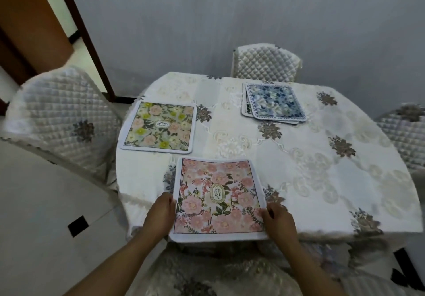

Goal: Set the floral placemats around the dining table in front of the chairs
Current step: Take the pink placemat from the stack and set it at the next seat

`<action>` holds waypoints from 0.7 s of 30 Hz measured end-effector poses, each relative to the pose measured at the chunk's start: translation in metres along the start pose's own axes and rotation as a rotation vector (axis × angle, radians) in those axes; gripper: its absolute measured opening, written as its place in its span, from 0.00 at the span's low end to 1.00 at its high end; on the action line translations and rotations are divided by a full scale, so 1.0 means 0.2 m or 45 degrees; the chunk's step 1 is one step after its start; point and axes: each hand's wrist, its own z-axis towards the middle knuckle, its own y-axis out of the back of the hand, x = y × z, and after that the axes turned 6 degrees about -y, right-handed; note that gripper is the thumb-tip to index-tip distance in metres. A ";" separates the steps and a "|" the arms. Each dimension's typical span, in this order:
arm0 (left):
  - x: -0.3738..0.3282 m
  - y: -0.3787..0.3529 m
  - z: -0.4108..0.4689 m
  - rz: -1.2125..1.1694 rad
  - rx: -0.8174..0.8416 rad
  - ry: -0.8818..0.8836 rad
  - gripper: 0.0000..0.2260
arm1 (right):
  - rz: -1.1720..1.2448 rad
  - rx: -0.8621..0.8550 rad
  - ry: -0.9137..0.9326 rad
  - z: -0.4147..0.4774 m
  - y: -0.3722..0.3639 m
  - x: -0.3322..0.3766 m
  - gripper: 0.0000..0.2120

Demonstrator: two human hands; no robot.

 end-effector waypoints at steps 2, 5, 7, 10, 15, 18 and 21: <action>-0.01 -0.03 0.04 -0.039 0.008 -0.012 0.11 | 0.018 -0.014 -0.025 0.03 -0.02 -0.01 0.19; -0.04 -0.09 0.11 -0.091 -0.022 -0.043 0.11 | 0.051 -0.030 -0.069 0.10 -0.03 -0.04 0.13; -0.07 -0.14 0.18 -0.092 -0.029 -0.011 0.10 | 0.083 -0.034 -0.078 0.17 -0.03 -0.06 0.12; -0.09 -0.20 0.27 -0.057 -0.033 0.026 0.10 | 0.096 -0.062 -0.075 0.28 -0.05 -0.09 0.17; -0.11 -0.27 0.39 0.013 -0.057 0.038 0.08 | 0.135 -0.078 -0.074 0.41 -0.09 -0.12 0.18; -0.11 -0.31 0.42 0.054 -0.048 0.042 0.08 | 0.153 -0.063 -0.105 0.45 -0.11 -0.16 0.18; -0.13 -0.35 0.42 0.074 -0.029 0.014 0.07 | 0.198 -0.039 -0.148 0.45 -0.13 -0.22 0.15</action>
